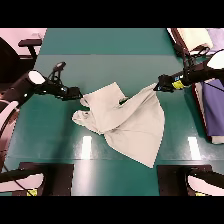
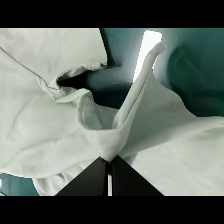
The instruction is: Fold the shirts.
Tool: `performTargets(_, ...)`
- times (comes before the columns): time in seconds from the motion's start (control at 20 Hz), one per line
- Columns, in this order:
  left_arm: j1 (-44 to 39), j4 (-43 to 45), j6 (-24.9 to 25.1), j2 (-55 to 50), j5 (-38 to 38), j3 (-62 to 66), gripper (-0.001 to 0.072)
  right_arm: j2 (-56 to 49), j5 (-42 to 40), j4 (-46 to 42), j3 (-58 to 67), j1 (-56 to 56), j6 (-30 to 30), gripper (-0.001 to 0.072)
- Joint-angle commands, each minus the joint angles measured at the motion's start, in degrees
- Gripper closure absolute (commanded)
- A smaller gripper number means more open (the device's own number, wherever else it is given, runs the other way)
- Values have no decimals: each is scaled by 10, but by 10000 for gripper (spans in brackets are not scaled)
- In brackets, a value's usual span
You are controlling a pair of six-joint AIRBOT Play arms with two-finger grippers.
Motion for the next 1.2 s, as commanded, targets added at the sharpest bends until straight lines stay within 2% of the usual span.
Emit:
performTargets(0.0, 8, -107, 59, -51, 4, 2, 251, 0, -1, 0, 0, 0, 0, 698)
performTargets(0.1, 8, -129, 79, -50, 10, 2, 254, 0, -2, 0, 0, 0, 0, 698)
performTargets(0.2, 8, -126, 79, -50, 10, 2, 489, 0, -1, 0, 0, 0, 0, 698)
performTargets(0.25, 8, -126, 79, -50, 9, 2, 662, 0, -1, 0, 0, 0, 0, 698)
performTargets(0.4, 8, -109, 78, -33, 0, 15, 680, 0, 4, -5, 15, -1, -2, 698)
performTargets(0.5, 8, -72, 71, 14, -2, 56, 680, 0, 19, -26, 69, -2, -7, 698)
performTargets(0.75, 8, 79, 56, 197, -16, 263, 680, 0, 89, -50, 317, -16, -7, 698)
performTargets(0.9, 8, 123, 52, 290, -16, 386, 680, 6, 112, -50, 470, -15, -7, 698)
performTargets(1.0, 8, 142, 42, 337, -16, 448, 680, 58, 77, -51, 476, -15, -7, 698)
performTargets(1.15, 8, 153, 26, 375, -17, 511, 680, 170, 3, -56, 389, -29, -7, 699)
